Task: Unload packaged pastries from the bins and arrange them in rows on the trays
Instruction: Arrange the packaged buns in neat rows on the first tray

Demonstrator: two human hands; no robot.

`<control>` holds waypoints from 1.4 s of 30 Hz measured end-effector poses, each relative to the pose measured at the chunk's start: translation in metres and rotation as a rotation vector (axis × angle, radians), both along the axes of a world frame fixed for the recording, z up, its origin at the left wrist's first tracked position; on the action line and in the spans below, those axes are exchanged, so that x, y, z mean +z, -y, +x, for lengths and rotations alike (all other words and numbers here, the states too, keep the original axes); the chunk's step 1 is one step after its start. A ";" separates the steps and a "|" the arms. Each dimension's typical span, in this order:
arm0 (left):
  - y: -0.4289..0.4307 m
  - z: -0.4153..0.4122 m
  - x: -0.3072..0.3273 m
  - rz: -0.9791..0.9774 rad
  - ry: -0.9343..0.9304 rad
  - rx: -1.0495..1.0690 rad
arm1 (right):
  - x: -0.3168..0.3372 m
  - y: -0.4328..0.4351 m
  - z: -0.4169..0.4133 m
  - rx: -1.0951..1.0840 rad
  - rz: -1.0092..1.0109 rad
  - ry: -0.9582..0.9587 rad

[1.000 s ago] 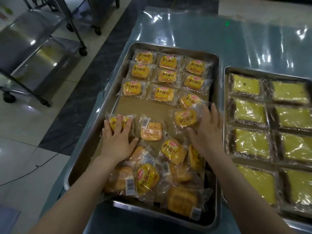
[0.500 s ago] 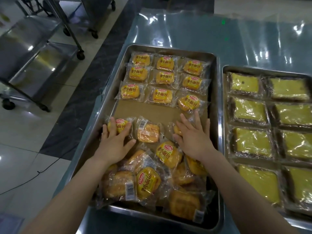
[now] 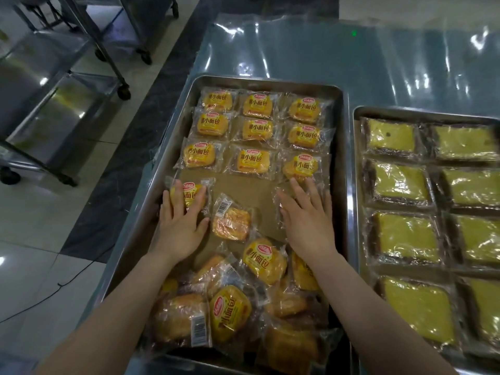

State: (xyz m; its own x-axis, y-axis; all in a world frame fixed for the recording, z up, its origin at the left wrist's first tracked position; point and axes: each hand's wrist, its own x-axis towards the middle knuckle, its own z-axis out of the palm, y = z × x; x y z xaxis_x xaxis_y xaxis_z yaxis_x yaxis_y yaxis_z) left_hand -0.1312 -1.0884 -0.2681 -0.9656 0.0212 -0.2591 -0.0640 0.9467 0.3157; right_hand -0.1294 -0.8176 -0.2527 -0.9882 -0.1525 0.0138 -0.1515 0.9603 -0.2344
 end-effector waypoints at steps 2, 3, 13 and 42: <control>0.000 0.001 -0.002 -0.006 -0.019 0.001 | 0.000 0.001 0.000 -0.004 -0.016 0.025; 0.000 0.001 -0.003 -0.009 -0.023 0.001 | -0.001 0.002 0.000 -0.004 -0.009 0.045; -0.009 -0.014 0.010 0.016 -0.060 -0.009 | -0.009 0.005 0.001 0.013 0.106 0.134; -0.032 0.071 0.086 1.018 -0.193 0.702 | 0.070 0.040 0.017 -0.187 -1.357 0.614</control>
